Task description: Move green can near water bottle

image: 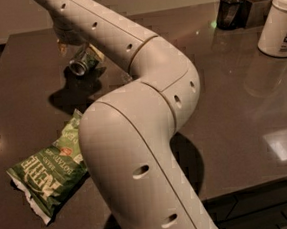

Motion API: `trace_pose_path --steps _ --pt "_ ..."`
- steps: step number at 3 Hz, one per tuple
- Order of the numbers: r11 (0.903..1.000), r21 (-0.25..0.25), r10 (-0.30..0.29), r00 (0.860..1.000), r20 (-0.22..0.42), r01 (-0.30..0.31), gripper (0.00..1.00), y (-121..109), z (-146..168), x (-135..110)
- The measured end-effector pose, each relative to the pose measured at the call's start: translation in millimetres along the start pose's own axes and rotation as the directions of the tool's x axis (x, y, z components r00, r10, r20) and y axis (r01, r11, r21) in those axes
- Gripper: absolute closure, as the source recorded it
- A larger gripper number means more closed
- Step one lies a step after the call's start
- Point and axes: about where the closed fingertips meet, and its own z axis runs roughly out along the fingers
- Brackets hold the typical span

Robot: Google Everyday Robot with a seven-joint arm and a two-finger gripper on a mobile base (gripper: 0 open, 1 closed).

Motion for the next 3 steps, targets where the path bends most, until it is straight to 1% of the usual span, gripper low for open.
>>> trace_pose_path --steps 2,3 --pt "0.9999 -0.007 0.011 1.0 -0.025 -0.012 0.73 14 -11 7" --pt "0.9992 -0.011 0.039 0.998 -0.048 -0.039 1.0 30 -30 2"
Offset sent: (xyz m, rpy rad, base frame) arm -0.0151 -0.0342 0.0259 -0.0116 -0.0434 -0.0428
